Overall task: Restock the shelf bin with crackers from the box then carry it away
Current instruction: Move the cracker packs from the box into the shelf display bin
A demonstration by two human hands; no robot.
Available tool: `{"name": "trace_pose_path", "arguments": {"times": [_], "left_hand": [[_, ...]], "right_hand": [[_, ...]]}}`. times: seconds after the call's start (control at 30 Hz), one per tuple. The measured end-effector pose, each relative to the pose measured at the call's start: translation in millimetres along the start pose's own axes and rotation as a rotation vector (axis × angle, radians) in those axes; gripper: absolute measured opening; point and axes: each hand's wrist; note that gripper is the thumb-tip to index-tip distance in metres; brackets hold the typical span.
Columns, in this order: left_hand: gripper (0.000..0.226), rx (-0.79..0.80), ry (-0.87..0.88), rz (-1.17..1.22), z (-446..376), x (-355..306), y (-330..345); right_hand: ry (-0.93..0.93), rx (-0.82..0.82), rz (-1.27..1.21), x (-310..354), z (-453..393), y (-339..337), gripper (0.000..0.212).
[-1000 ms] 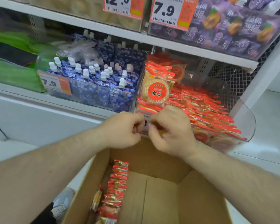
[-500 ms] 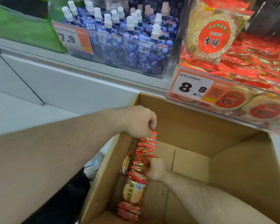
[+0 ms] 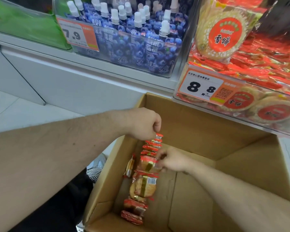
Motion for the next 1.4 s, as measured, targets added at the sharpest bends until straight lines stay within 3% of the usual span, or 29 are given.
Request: {"name": "trace_pose_path", "arguments": {"times": [0.2, 0.3, 0.4, 0.5, 0.57, 0.73, 0.9, 1.0, 1.17, 1.27, 1.4], "left_hand": [[0.058, 0.090, 0.014, -0.080, 6.7, -8.6, 6.1], [0.050, 0.039, 0.015, -0.090, 8.8, -11.6, 3.9], [0.040, -0.020, 0.016, -0.108, 11.0, -11.3, 0.5], [0.037, -0.036, 0.007, -0.105, 11.5, -7.4, 1.1], [0.037, -0.033, 0.008, -0.112, 10.1, -5.0, 0.9], [0.038, -0.031, 0.013, -0.098, 5.3, 0.9, -2.9], [0.036, -0.040, 0.032, -0.070, 2.1, 1.8, -2.4], [0.029, -0.040, 0.062, -0.047, 2.3, 1.1, -5.9], [0.027, -0.164, 0.196, -0.034, 12.8, -6.1, -17.5], [0.031, -0.242, 0.236, 0.030, 22.3, -11.3, -26.7], [0.034, -0.315, 0.198, 0.250, 35.1, -15.5, -31.9]], "right_hand": [[-0.148, 0.178, -0.752, 28.4, 49.4, -64.9, 0.013], [-0.246, 0.287, -1.006, 29.1, 52.4, -60.0, 0.013], [-0.037, 0.155, -1.162, 10.6, 37.7, -35.4, 0.020], [0.390, -0.100, -0.841, -24.5, 7.8, 14.4, 0.019], [0.552, -0.115, -0.579, -40.1, -2.1, 48.2, 0.015], [0.651, 0.057, -0.434, -45.4, -13.5, 94.3, 0.012], [0.659, 0.098, -0.421, -44.0, -24.2, 106.6, 0.005], [0.595, 0.153, -0.394, -36.5, -9.2, 84.1, 0.011], [0.257, 0.152, -0.114, -21.4, 51.4, 5.4, 0.041], [0.115, 0.110, -0.077, -13.1, 98.5, -39.2, 0.040], [-0.023, -0.093, -0.038, -3.2, 153.0, -78.5, 0.022]]}}
Point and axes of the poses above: each hand's wrist, its own z-axis away from the middle knuckle, its own y-axis out of the palm, x = y × z, and after that the axes turned 3 degrees about z, right-handed
